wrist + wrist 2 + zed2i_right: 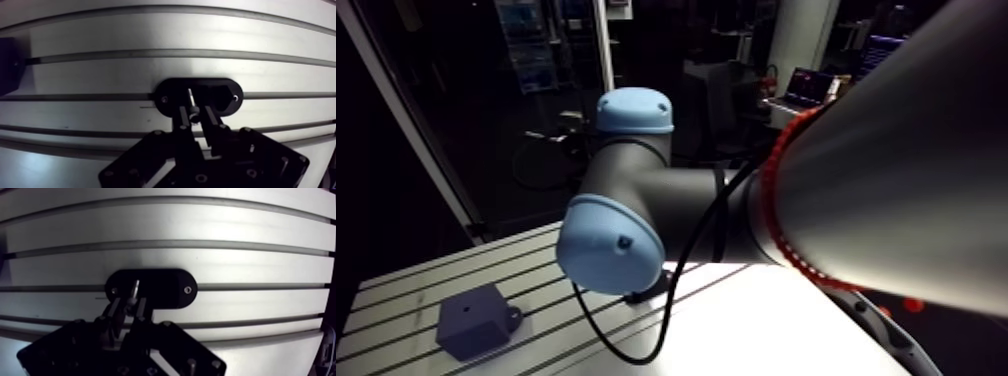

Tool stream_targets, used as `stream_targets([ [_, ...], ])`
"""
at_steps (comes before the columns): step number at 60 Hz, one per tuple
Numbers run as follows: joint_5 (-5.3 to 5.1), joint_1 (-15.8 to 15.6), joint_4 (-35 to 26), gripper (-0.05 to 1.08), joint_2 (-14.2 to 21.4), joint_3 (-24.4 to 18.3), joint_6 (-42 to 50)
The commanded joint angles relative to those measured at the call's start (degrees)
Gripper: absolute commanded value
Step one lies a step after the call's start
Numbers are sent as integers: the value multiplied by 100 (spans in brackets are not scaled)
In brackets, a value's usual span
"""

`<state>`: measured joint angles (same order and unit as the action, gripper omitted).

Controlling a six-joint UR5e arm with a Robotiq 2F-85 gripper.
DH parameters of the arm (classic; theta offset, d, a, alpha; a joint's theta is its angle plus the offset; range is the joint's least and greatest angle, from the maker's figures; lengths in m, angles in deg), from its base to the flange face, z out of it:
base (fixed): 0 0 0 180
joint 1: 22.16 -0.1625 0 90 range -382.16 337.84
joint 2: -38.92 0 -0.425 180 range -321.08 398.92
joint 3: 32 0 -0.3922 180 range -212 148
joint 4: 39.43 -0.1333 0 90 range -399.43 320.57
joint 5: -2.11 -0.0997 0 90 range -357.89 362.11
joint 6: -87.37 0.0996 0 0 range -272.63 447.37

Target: Pick up the M10 bolt and insert it into the hole until fully seated.

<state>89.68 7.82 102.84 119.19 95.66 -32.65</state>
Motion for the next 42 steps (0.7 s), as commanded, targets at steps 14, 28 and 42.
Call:
stream_targets([
  [14, 1, 0, 0, 83, 10, 9, 9],
  [28, -8, 0, 9, 91, 44, -9, -16],
  [42, -15, 0, 61, 95, 138, -52, -17],
])
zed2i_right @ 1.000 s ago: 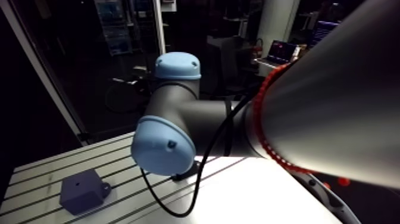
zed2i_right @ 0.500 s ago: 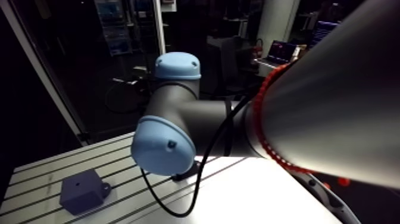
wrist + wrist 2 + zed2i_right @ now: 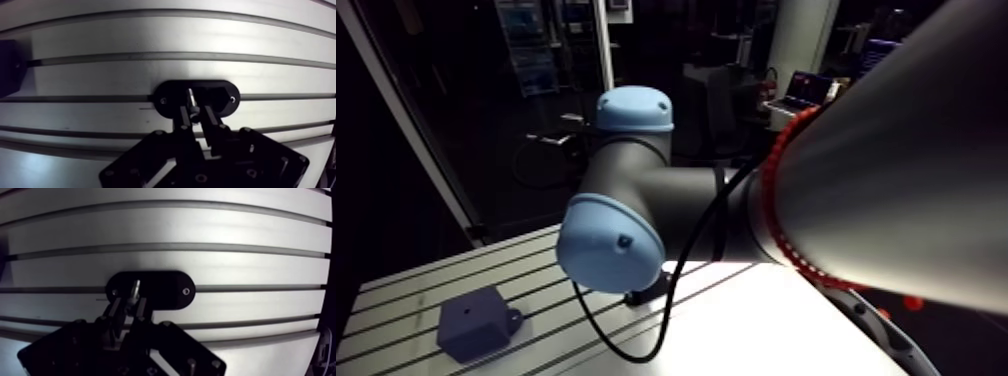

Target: Pick up the M10 bolt and insert it into the hole until fully seated.

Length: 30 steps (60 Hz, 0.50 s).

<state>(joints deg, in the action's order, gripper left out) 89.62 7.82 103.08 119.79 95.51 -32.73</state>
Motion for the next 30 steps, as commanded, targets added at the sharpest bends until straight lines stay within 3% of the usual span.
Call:
stream_targets([
  [1, -9, 0, 37, 95, 78, -37, -9],
  [16, -11, 0, 44, 99, 237, -89, -20],
  [30, -73, 0, -10, 106, 395, -268, 33],
])
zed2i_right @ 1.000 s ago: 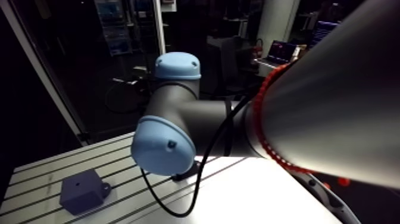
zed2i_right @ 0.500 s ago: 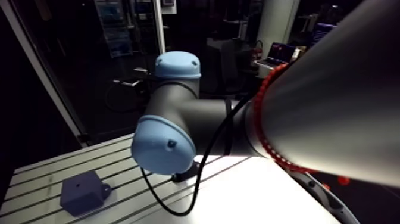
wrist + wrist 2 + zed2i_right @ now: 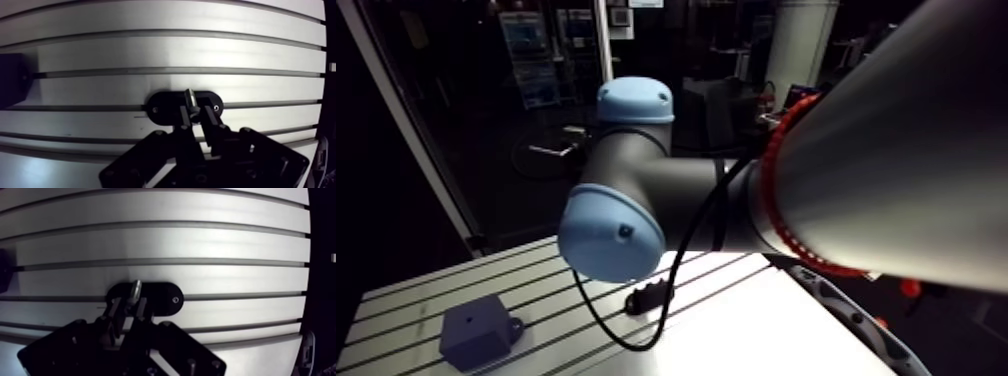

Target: Pick up the M10 bolt and insert it into the hole until fully seated.

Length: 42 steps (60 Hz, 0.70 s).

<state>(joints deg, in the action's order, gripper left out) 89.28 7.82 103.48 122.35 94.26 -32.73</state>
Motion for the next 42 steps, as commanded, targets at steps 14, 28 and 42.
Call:
stream_targets([
  [14, -45, -60, -1407, 108, 203, -857, 275],
  [28, 14, -429, -3269, 108, 223, -2165, 917],
  [42, 90, -841, -4517, 108, 44, -3136, 1076],
])
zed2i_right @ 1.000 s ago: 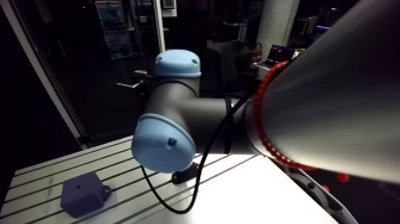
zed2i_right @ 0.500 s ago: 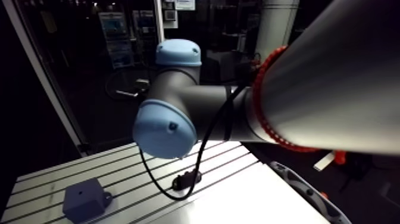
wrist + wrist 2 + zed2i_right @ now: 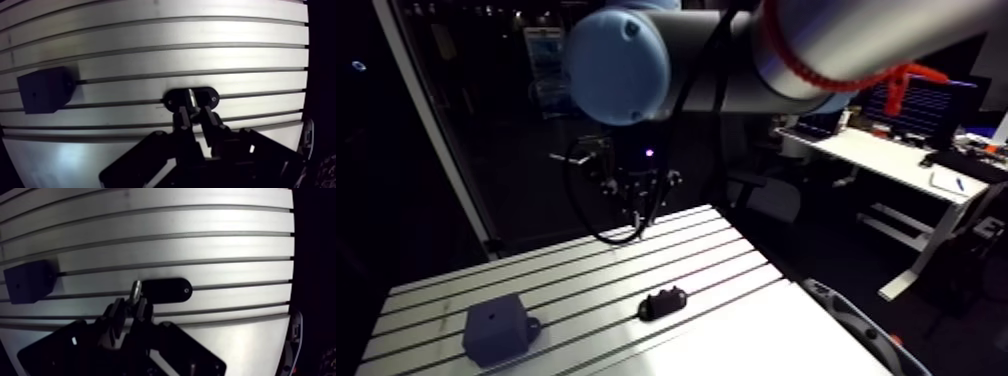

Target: Pick up the M10 bolt and insert it into the hole until fully seated.

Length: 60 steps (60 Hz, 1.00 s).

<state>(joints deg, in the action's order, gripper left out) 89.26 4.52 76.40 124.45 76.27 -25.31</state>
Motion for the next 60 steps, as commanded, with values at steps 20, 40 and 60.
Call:
stream_targets([
  [20, 441, -1309, -2731, 108, -626, -2226, 613],
  [40, 509, -1902, -2938, 108, -909, -2525, 706],
  [60, 475, -2372, -2922, 108, -1047, -2594, 830],
])
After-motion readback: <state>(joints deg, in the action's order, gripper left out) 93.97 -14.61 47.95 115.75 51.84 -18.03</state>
